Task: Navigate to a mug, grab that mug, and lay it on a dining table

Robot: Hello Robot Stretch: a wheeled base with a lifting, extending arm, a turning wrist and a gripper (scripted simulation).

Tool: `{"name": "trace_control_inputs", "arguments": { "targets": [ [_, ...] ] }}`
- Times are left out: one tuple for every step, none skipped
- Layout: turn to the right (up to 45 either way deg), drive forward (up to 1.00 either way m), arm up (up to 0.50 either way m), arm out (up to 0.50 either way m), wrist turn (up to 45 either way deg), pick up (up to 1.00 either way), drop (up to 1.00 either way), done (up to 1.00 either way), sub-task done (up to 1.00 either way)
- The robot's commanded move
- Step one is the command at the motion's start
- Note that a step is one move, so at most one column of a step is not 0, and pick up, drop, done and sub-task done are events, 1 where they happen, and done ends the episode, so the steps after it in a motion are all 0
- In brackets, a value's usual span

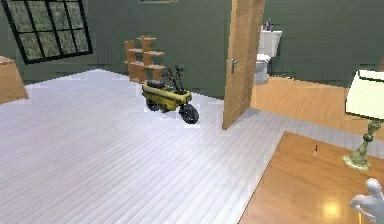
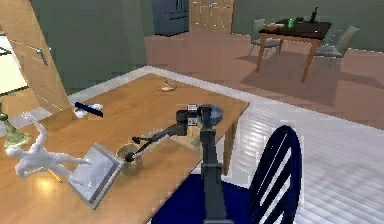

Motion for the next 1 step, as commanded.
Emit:
{"name": "trace_control_inputs", "arguments": {
  "targets": [
    [0.0,0.00,0.00,-0.08,0.0,0.00,0.00,0.00,0.00]
  ]
}}
